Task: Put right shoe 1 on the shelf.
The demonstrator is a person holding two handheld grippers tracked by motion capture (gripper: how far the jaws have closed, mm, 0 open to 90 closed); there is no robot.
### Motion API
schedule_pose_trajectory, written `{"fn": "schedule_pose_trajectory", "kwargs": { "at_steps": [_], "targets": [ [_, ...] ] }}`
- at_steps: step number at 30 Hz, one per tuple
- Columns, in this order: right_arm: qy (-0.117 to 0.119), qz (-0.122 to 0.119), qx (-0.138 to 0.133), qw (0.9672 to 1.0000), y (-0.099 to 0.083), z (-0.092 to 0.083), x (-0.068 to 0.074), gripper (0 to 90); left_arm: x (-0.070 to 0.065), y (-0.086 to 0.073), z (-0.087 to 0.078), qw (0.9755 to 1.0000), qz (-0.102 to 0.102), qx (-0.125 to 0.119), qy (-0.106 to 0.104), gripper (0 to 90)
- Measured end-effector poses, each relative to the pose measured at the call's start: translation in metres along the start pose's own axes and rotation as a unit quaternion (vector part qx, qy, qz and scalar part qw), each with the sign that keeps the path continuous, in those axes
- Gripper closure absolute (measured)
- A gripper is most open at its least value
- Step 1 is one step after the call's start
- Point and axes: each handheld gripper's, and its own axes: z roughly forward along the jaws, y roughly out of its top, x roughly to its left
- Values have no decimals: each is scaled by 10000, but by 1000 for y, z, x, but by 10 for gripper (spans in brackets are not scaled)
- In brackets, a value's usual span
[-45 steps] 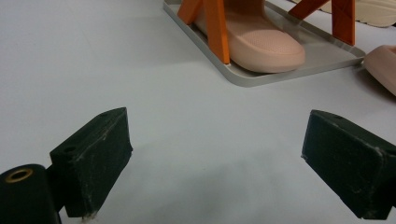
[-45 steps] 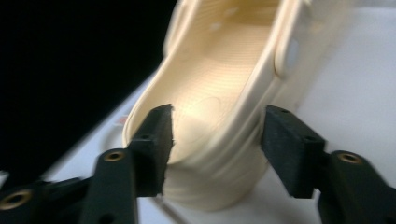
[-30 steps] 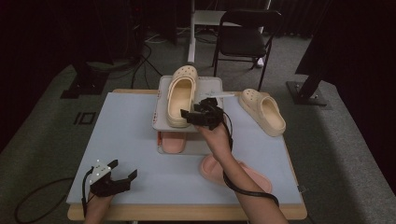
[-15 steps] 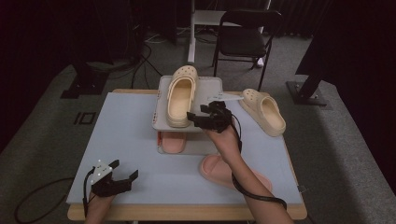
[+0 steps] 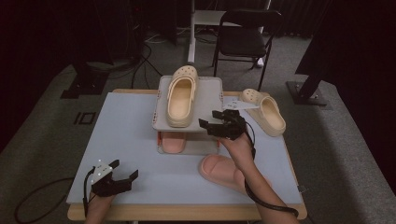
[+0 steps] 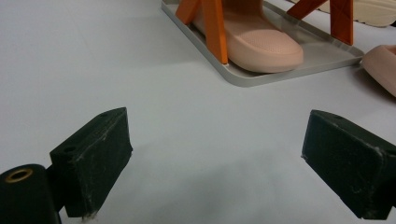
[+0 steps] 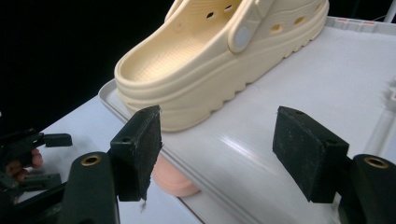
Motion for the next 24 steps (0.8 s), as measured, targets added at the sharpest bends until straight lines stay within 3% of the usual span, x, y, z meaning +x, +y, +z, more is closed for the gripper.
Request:
{"fn": "schedule_pose_trajectory", "kwargs": {
  "at_steps": [15, 24],
  "targets": [
    [-106, -141, -87, 9998, -24, -32, -9, 316, -1, 0, 1, 10000, -18, 17, -8, 79],
    [-41, -315, -41, 9995, -53, -50, -17, 309, -1, 0, 0, 10000, -20, -10, 2, 79]
  ]
}}
